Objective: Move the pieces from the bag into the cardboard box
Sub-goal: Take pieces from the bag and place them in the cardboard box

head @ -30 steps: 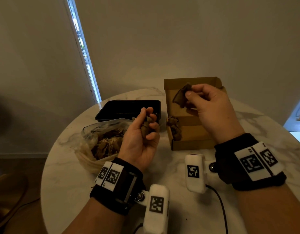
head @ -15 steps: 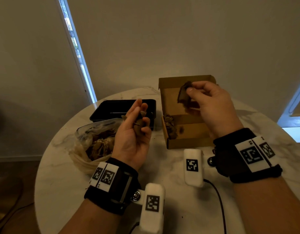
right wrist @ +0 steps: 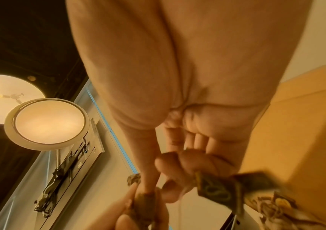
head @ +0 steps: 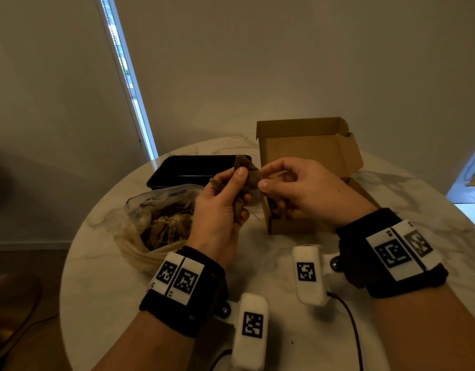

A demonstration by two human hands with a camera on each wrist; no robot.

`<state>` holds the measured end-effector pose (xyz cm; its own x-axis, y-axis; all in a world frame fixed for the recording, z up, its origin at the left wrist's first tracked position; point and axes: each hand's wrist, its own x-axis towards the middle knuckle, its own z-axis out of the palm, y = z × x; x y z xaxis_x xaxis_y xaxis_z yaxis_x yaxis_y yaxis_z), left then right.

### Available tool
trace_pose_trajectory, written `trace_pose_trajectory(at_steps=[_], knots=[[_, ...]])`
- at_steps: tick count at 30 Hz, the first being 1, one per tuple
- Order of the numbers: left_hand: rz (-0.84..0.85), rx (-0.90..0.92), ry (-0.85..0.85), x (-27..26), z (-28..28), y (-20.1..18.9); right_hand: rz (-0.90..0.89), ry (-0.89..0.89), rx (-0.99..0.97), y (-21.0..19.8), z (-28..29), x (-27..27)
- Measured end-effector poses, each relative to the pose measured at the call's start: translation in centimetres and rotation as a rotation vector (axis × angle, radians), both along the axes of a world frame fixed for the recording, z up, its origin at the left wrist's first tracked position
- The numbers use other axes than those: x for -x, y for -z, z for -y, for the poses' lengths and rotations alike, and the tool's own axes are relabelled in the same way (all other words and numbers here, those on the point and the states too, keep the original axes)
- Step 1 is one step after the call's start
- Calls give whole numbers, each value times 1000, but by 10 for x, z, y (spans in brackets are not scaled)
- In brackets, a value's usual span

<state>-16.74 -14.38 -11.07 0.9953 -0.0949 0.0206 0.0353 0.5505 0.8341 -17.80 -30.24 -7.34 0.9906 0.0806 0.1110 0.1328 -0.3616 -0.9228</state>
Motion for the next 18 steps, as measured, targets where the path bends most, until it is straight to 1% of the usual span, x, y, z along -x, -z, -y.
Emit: trace_pose_trajectory(at_steps=[3, 7, 10, 12, 15, 18], knots=[[-23, 66, -24, 1, -1, -3, 22, 0, 93, 0, 6, 1], [-40, 135, -17, 0, -3, -6, 66, 55, 124, 0, 11, -1], [-38, 168, 8, 0, -3, -5, 125, 136, 102, 2, 14, -6], [-24, 178, 30, 0, -3, -4, 142, 159, 56, 3, 14, -9], [7, 197, 53, -1, -3, -3, 134, 138, 4, 2, 15, -10], [-8, 215, 35, -2, -4, -3, 105, 122, -2, 4, 16, -10]])
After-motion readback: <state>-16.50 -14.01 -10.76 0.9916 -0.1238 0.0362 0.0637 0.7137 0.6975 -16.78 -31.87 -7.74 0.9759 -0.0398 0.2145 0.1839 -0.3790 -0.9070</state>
